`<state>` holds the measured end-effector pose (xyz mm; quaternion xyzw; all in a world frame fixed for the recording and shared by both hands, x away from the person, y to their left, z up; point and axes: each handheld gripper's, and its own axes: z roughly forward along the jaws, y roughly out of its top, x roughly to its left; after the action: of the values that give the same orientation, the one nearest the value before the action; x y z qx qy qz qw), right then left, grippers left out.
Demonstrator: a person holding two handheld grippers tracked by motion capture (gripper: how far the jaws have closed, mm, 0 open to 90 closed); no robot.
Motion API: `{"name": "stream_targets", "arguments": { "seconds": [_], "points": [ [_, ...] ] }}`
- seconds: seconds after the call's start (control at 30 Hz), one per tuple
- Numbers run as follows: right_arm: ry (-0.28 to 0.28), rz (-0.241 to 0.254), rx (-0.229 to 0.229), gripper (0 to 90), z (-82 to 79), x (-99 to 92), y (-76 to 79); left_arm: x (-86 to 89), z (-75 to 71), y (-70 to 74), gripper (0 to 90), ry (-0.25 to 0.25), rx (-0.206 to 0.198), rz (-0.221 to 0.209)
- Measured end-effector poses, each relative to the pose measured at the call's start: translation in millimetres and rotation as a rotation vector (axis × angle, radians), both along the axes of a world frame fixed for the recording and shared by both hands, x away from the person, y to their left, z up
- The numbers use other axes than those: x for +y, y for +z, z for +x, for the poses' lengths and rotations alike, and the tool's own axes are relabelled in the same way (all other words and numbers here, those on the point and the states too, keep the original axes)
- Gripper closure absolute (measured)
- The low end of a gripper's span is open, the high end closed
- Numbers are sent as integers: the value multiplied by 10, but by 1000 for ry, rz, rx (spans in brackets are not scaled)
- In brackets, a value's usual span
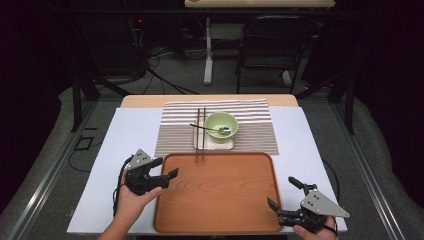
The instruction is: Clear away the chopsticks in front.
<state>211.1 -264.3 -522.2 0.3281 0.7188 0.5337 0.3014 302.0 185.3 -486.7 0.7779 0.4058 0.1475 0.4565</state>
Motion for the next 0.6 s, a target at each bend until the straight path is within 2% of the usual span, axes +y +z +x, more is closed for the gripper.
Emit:
{"name": "stream_targets", "arguments": {
  "seconds": [0.03, 0.23, 0.47, 0.6],
  "points": [
    [16, -1, 11, 85, 0, 6, -5, -13, 15, 6, 294, -3, 6, -3],
    [17, -2, 13, 85, -6, 13, -7, -77, 81, 15, 294, -9, 21, -8],
    [-7, 14, 15, 46, -14, 2, 10, -149, 232, 28, 294, 21, 65, -14],
    [-10, 20, 22, 33, -6, -11, 13, -181, 309, 59, 294, 33, 74, -24]
  ]
}}
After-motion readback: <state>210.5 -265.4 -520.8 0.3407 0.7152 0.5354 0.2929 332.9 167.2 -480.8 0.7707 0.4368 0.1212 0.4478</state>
